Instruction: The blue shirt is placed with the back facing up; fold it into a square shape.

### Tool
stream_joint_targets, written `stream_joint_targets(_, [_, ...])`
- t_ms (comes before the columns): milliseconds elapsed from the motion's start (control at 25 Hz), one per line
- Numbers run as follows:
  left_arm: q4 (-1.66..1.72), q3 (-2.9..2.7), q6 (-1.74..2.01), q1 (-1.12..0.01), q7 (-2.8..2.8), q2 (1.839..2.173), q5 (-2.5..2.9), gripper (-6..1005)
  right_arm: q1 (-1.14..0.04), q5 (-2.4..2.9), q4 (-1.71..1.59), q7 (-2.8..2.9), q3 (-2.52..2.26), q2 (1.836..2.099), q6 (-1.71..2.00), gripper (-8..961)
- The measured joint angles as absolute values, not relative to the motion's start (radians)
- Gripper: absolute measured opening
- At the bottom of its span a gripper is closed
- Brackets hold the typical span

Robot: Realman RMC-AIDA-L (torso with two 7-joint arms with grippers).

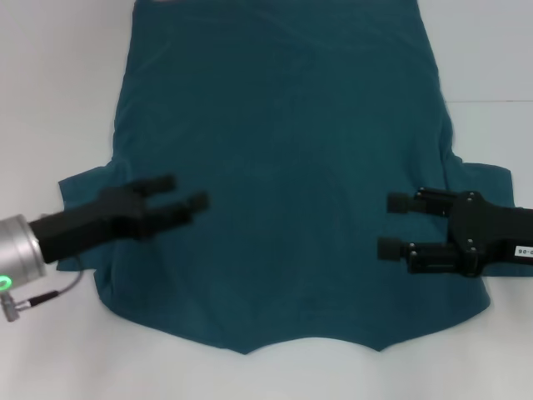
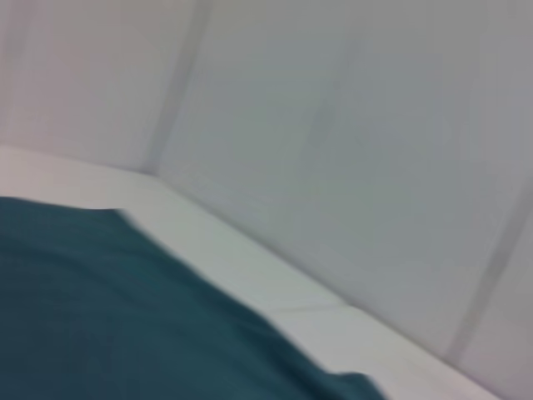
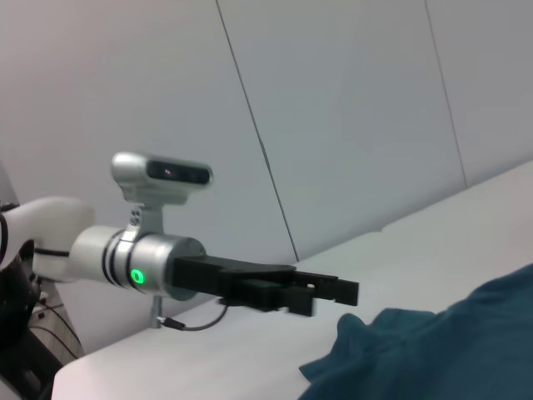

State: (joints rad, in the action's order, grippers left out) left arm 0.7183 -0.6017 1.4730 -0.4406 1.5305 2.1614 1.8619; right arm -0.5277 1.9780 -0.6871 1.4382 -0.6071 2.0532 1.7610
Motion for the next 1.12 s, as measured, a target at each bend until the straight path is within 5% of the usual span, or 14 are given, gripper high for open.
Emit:
stream_joint_targets(400, [0.712,-0.515,1.081,-0.415,1.715,2.156,1.873,873,-0.538,1.954,-0.680,1.451,-0.597,2.079,1.746,909])
stream_joint_targets(1120, [0.646,-0.537,0.949,-0.403,1.715,2.163,1.925,873,-0.537,1.936,-0.675,1.465,-0.597,2.081,1.740,910])
